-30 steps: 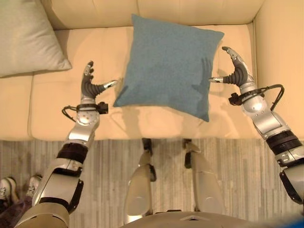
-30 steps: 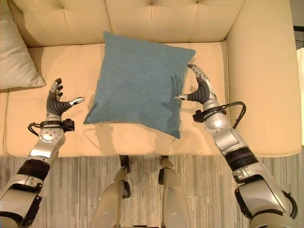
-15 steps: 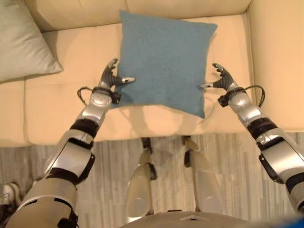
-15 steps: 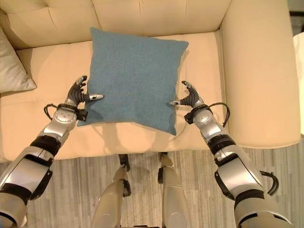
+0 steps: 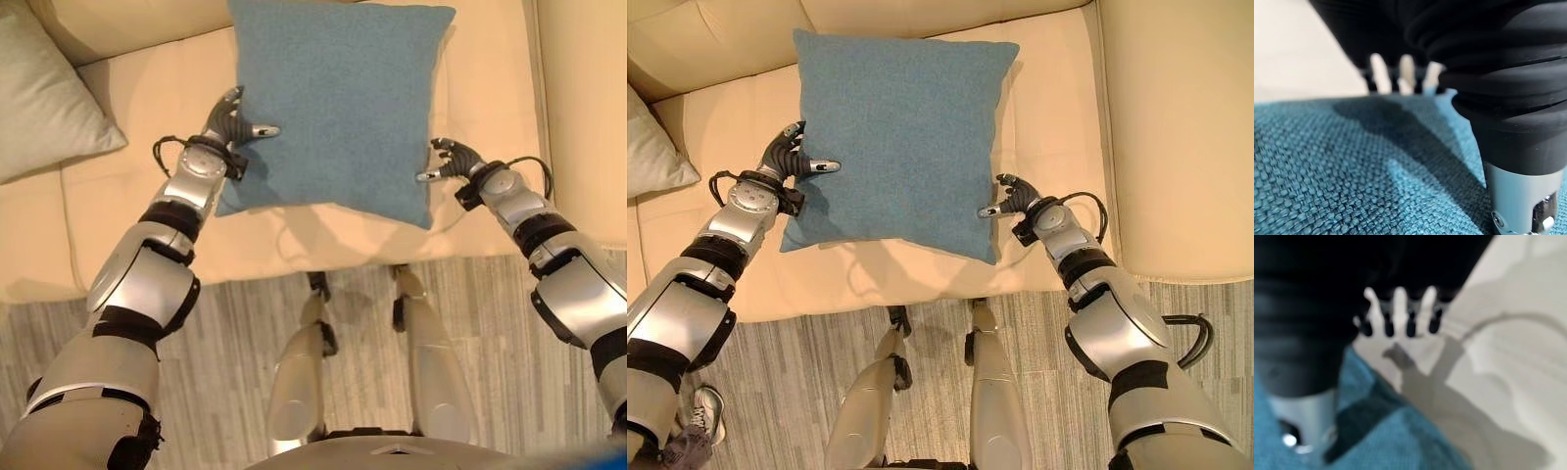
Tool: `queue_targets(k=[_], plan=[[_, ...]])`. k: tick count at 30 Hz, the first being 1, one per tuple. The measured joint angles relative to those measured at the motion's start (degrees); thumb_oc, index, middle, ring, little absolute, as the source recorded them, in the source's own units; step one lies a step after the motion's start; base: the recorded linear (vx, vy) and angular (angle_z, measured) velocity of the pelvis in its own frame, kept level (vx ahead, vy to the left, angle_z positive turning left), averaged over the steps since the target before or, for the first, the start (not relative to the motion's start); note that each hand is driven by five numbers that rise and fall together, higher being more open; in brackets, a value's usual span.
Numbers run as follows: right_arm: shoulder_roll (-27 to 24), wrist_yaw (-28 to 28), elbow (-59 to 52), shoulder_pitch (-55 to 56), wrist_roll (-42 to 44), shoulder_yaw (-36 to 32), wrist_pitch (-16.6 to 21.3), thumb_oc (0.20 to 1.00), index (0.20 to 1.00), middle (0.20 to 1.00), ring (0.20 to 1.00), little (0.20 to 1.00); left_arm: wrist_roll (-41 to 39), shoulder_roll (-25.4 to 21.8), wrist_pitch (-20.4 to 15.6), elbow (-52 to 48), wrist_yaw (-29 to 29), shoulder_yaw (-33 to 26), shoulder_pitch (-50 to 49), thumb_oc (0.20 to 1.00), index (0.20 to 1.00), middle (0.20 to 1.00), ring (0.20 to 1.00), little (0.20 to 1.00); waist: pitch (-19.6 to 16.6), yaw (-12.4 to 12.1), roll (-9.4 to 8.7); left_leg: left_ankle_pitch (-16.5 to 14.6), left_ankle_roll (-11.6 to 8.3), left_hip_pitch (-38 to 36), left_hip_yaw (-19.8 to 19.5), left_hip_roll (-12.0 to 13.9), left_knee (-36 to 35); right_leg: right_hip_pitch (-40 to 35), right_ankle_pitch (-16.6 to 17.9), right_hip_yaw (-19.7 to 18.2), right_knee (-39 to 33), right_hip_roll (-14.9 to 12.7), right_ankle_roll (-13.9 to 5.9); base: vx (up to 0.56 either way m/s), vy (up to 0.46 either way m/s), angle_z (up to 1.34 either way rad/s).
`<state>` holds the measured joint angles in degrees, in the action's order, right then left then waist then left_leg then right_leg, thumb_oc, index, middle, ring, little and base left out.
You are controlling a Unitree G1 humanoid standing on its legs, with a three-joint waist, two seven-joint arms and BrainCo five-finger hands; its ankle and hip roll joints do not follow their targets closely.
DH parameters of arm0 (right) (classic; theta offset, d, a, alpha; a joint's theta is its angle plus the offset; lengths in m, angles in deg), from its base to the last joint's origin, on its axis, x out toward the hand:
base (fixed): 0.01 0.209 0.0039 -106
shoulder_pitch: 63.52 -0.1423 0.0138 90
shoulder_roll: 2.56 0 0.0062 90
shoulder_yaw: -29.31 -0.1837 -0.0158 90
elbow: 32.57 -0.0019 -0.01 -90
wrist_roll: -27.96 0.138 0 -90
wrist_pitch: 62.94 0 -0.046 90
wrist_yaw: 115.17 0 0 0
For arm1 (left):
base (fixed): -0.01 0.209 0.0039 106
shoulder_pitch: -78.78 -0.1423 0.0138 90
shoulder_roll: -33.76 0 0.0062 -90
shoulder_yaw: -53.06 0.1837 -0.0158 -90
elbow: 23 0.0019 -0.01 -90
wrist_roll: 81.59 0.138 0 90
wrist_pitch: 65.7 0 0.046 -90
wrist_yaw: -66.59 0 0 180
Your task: Pick up all the scattered cushions and arrange them neatly on the sofa.
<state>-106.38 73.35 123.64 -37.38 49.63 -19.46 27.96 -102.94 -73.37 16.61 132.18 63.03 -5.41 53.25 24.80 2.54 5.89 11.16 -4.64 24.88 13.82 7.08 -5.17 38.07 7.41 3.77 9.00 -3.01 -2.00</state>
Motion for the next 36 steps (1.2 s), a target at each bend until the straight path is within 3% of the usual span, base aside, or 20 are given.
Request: queue_targets(k=[9,10,11,12,13,20,26,30,33,35,36], plan=[[3.2,-1.6,0.0,-0.5,2.5,-0.1,0.0,1.0,1.0,1.0,1.0,1.0,-0.5,3.2,0.2,1.5,-0.8,-2.9,-0.6,1.0,1.0,1.0,1.0,1.0,0.0,-0.4,0.18,0.0,-0.01,0.4,0.0,-0.1,0.0,0.8,0.0,0.0,0.7,-0.1,0.02,0.0,-0.015,0.0],[4.0,-2.5,-0.1,-0.5,2.8,-0.3,0.0,1.0,1.0,1.0,1.0,1.0,-0.6,4.2,0.2,1.4,-1.6,-3.3,-0.9,0.749,0.749,0.749,0.749,0.749,0.0,-0.4,0.23,0.0,-0.01,0.6,0.0,-0.1,0.0,1.2,-0.2,0.0,1.1,-0.2,-0.24,0.0,0.0,0.0],[4.7,-3.1,-0.2,-0.5,3.4,-0.4,0.1,0.95,0.95,0.95,0.95,0.95,-0.7,4.8,0.0,1.4,-2.0,-3.8,-1.1,0.624,0.624,0.624,0.624,0.624,0.0,-0.4,0.25,0.1,-0.03,0.7,0.0,-0.1,0.0,1.5,-0.4,0.0,1.5,-0.2,-0.51,0.0,0.0,0.0],[5.2,-3.5,-0.3,-0.5,4.1,-0.3,0.1,0.435,0.435,0.435,0.435,0.435,-1.5,5.6,-0.1,1.3,-2.3,-4.6,-1.3,0.432,0.432,0.432,0.432,0.432,0.0,-0.4,0.36,0.2,-0.05,0.9,-0.1,-0.1,0.0,1.6,-0.4,0.0,1.6,-0.2,-0.49,-0.01,-0.035,0.03],[5.5,-4.1,-0.5,-0.5,4.3,-0.2,0.1,0.2,0.2,0.2,0.2,0.2,-2.4,6.2,-0.3,1.3,-3.2,-4.6,-1.5,0.2,0.2,0.2,0.2,0.2,0.0,-0.5,0.39,0.2,-0.04,1.1,-0.1,-0.1,0.1,1.8,-0.4,0.0,1.6,-0.2,-0.5,-0.01,-0.044,0.03],[6.0,-7.9,-4.5,-0.4,8.6,-2.3,1.7,0.2,0.2,0.2,0.2,0.2,-7.7,7.6,-2.7,-3.7,-7.0,-7.9,-4.4,0.2,0.2,0.2,0.2,0.2,0.0,-0.9,0.65,0.7,-0.06,2.3,-0.2,-0.2,0.2,3.5,-0.5,0.0,2.9,-0.3,-0.53,0.0,-0.01,0.0],[6.1,-10.2,-7.4,-0.4,8.4,-2.8,3.3,0.2,0.2,0.2,0.2,0.2,-8.5,7.5,-2.6,-6.5,-8.8,-8.1,-4.6,0.2,0.2,0.2,0.2,0.2,0.0,-1.3,0.81,0.8,-0.16,2.3,-0.2,-0.1,0.2,3.7,-0.7,0.0,3.3,-0.3,-0.57,0.0,0.0,0.0],[1.6,-15.7,-19.1,3.1,2.0,-5.7,3.4,0.2,0.2,0.2,0.2,0.2,-6.9,6.8,-2.0,-18.9,-13.0,-11.3,-8.8,0.2,0.2,0.2,0.2,0.2,0.2,-1.7,0.8,0.9,-0.08,2.7,-0.3,-0.1,0.0,3.9,-0.8,0.2,3.3,-0.4,-0.69,0.01,-0.005,0.03],[0.3,-18.8,-22.4,4.0,-1.3,-8.4,4.6,0.2,0.2,0.2,0.2,0.2,-6.1,7.3,-3.2,-22.3,-15.1,-12.1,-10.7,0.2,0.2,0.2,0.2,0.2,0.3,-1.4,0.76,0.9,-0.03,2.8,-0.3,-0.2,0.0,4.0,-0.8,0.3,3.4,-0.6,-0.76,0.02,-0.008,0.02],[-1.3,-23.0,-34.3,8.1,-6.4,-13.3,5.4,0.2,0.2,0.2,0.2,0.2,-6.0,7.9,-4.1,-34.1,-18.4,-15.9,-16.9,0.2,0.2,0.2,0.2,0.2,1.5,-0.8,-0.08,0.9,-0.04,2.8,-0.3,-0.2,0.0,4.1,-0.8,0.3,3.5,-0.5,-0.76,0.0,0.0,0.0],[-1.4,-24.5,-35.8,8.1,-8.3,-14.2,5.8,0.2,0.2,0.2,0.2,0.2,-6.0,7.8,-4.6,-34.9,-19.4,-16.1,-17.1,0.2,0.2,0.2,0.2,0.2,2.0,-0.6,-0.54,0.9,-0.04,2.7,-0.2,-0.2,0.0,4.1,-0.8,0.3,3.6,-0.5,-0.75,0.0,0.0,0.0]])
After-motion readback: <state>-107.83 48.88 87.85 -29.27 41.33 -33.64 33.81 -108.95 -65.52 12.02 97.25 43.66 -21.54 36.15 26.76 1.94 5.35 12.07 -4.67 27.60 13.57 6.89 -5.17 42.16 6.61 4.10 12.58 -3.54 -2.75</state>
